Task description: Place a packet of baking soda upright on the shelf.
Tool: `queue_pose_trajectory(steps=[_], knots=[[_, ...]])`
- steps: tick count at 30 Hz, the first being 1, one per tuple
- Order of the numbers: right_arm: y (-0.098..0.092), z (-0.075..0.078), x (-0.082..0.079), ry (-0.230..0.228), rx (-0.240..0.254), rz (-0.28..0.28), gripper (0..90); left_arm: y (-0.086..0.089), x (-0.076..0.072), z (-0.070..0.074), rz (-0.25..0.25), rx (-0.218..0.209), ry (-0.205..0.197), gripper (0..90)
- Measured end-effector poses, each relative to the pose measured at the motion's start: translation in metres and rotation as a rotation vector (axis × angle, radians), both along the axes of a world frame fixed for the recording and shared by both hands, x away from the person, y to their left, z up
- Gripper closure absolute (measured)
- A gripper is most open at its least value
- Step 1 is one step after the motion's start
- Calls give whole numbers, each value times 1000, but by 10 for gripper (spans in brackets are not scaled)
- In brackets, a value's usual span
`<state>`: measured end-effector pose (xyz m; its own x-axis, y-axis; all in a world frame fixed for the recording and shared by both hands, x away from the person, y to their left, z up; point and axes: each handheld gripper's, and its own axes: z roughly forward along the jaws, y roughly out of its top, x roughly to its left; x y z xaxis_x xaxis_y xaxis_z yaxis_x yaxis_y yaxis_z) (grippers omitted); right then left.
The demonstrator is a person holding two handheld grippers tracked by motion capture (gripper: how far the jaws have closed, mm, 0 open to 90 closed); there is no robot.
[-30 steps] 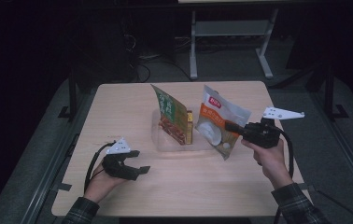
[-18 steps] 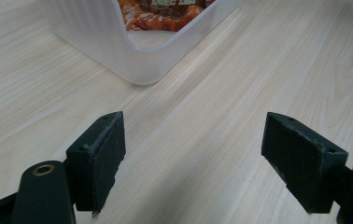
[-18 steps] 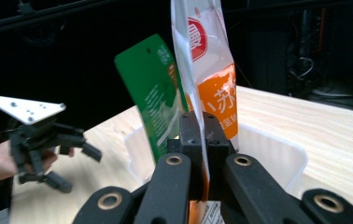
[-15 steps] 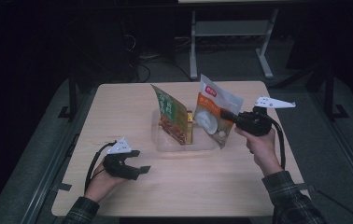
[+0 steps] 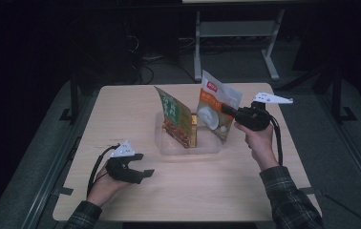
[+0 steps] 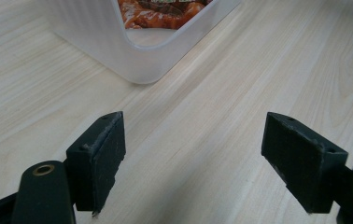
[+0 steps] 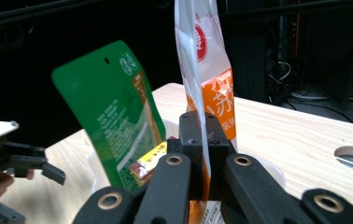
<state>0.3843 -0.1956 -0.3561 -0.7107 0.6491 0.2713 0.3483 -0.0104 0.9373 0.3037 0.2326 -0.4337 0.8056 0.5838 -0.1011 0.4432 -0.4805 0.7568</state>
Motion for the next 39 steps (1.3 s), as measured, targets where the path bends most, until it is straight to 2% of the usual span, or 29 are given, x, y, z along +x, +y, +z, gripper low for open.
queue_pose_trajectory(steps=[3,15,26,32,37,39], knots=[[1,-4,4,11,-2,-2,900,0,0,0,0,0,3,214],[12,-15,12,14,-61,-3,900,-1,0,-1,-2,-1,6,214],[17,-21,13,22,-83,2,900,-1,-1,-1,-8,8,6,215],[20,-23,14,13,-112,2,900,-2,-1,-2,-7,10,8,215],[23,-29,14,25,-152,5,900,-2,-1,-2,-7,12,7,215],[22,-32,14,27,-148,3,898,-2,-1,-2,-8,12,8,215]])
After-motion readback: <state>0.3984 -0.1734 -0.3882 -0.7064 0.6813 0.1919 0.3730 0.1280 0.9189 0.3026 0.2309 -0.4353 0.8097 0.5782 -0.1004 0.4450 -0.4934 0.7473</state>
